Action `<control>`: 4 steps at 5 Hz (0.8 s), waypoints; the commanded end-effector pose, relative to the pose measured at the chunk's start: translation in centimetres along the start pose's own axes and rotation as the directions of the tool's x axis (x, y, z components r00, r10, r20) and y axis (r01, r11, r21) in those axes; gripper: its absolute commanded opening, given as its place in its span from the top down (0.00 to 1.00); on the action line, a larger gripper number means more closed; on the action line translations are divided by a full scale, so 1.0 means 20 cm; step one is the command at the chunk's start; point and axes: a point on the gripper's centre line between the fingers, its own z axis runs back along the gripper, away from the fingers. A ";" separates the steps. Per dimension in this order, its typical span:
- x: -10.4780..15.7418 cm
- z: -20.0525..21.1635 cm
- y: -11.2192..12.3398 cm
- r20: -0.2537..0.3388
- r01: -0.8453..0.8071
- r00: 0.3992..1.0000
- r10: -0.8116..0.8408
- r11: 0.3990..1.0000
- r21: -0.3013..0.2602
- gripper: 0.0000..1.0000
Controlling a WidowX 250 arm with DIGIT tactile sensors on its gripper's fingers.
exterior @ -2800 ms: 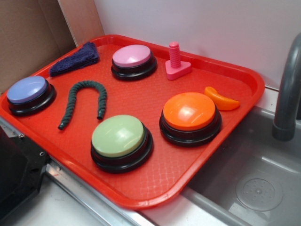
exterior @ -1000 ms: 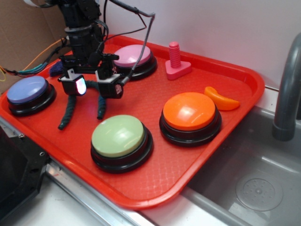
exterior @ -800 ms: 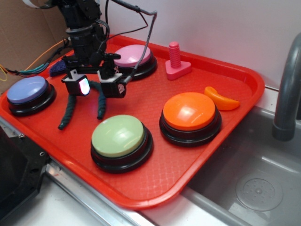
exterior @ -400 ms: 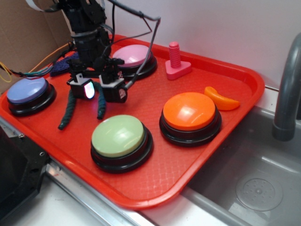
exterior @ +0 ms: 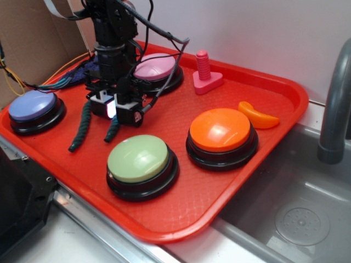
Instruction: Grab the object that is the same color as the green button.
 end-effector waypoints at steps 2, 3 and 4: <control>-0.13 0.26 0.15 0.084 0.368 0.929 -0.361 0.924 -0.102 1.00; -0.23 0.47 0.22 0.163 0.457 0.887 -0.432 0.872 -0.174 1.00; -0.30 0.72 0.22 0.184 0.515 0.854 -0.487 0.841 -0.166 1.00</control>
